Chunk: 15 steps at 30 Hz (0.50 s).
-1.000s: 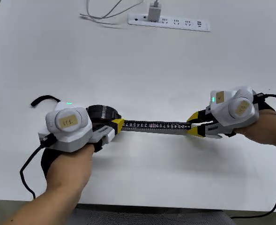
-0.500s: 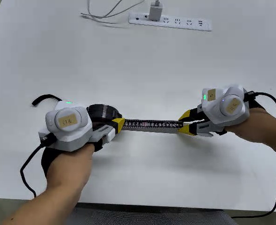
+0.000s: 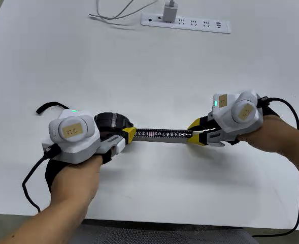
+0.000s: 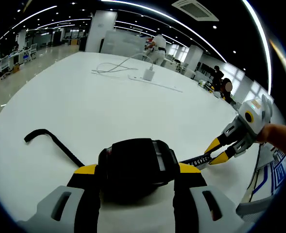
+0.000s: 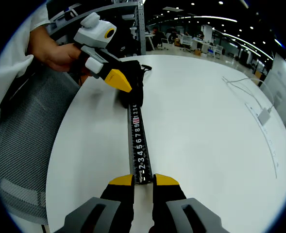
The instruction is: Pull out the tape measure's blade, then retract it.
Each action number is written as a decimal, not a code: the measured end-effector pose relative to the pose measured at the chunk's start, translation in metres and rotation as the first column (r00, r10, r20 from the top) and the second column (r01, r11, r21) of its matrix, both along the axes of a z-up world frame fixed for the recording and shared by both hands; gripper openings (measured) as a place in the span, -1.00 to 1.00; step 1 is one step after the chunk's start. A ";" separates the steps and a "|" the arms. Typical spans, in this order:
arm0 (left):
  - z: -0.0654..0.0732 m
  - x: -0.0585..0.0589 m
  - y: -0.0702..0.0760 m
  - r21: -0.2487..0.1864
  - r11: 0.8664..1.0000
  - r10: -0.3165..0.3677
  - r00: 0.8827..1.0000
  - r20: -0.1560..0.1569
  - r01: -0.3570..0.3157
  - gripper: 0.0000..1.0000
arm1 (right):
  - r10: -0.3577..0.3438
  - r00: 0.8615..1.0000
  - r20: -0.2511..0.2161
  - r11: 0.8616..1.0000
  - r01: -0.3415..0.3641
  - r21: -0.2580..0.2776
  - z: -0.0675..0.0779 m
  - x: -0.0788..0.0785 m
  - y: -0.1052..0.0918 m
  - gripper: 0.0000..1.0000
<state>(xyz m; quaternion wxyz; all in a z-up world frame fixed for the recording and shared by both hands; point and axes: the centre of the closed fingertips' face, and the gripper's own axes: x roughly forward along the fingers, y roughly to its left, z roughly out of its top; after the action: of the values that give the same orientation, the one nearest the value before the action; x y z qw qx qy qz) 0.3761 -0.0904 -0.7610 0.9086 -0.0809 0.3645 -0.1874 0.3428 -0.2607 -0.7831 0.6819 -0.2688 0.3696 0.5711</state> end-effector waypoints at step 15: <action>0.001 0.001 0.001 -0.011 1.000 0.000 1.000 -0.004 0.000 0.12 | 0.000 1.000 -0.010 0.999 0.000 0.047 -0.002 0.005 0.025 -0.80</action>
<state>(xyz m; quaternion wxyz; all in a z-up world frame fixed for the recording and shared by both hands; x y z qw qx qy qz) 0.3769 -0.0898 -0.7604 0.9074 -0.0864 0.3650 -0.1894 0.3482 -0.2356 -0.7846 0.6862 -0.2495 0.3595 0.5811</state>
